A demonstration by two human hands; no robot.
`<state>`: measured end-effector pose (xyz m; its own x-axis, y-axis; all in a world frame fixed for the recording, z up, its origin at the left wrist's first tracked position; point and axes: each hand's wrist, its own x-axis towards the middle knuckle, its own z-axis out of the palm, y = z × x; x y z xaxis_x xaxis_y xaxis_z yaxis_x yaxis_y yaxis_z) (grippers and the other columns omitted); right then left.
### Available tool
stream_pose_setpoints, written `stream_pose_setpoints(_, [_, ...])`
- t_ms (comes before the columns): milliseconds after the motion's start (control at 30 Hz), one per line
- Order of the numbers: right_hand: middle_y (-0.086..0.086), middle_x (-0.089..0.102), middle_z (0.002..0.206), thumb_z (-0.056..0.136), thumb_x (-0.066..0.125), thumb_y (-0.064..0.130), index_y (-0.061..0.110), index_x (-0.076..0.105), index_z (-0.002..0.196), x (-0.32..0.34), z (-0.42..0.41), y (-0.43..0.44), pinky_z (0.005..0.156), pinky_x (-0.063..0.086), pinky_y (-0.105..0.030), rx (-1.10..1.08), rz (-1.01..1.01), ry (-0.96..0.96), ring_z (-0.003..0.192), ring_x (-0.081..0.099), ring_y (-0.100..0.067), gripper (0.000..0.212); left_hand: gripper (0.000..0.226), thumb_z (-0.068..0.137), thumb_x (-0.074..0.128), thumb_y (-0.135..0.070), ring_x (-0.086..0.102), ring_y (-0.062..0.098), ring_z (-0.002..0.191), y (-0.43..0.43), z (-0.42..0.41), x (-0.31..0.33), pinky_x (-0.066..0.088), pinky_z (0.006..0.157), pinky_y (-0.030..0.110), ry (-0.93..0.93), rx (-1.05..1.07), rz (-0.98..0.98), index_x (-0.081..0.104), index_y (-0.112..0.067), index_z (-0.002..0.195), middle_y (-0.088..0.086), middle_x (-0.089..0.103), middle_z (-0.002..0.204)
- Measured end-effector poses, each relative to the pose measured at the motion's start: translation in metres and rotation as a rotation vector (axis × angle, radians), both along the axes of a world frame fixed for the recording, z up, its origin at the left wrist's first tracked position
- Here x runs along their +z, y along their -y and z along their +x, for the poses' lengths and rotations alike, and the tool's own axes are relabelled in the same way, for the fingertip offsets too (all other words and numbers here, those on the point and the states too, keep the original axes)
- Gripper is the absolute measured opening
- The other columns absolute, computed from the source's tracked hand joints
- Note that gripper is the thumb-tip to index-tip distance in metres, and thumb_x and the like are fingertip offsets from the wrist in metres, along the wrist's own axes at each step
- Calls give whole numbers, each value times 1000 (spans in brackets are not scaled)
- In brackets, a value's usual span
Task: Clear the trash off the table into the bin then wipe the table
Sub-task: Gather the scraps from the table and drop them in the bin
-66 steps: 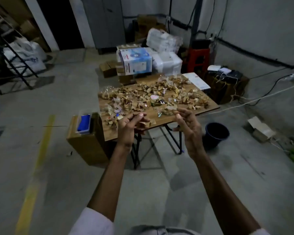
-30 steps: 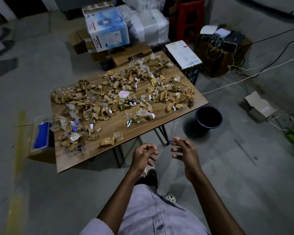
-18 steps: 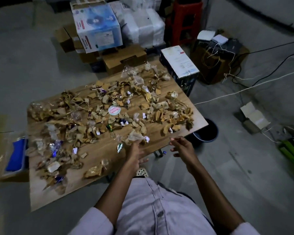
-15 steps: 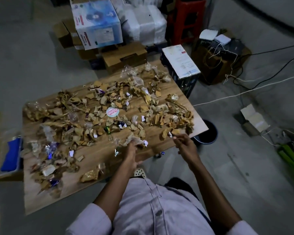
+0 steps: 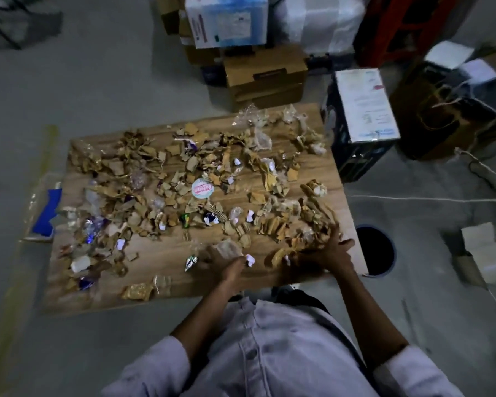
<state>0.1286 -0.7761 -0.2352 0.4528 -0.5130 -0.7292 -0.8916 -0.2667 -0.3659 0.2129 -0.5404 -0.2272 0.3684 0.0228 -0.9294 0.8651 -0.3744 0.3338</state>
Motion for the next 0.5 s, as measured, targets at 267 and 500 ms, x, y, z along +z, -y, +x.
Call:
stream_pose_setpoints(267, [-29, 26, 152, 78, 82, 50, 18, 26, 154, -19, 49, -29, 98, 47, -45, 324, -2, 164, 123, 50, -51, 100, 49, 90, 66, -22, 67, 27, 104, 48, 3, -34, 57, 72, 27, 112, -64, 81, 52, -6, 134, 10, 62, 133])
stream_pose_setpoints(500, [-18, 45, 149, 74, 65, 62, 17, 44, 148, 11, 106, -50, 104, 46, -42, 342, 131, 359, 133, 46, -40, 89, 43, 75, 66, -37, 71, 26, 98, 62, 36, -50, 58, 82, 38, 297, 154, 2, 71, -16, 111, 8, 74, 107])
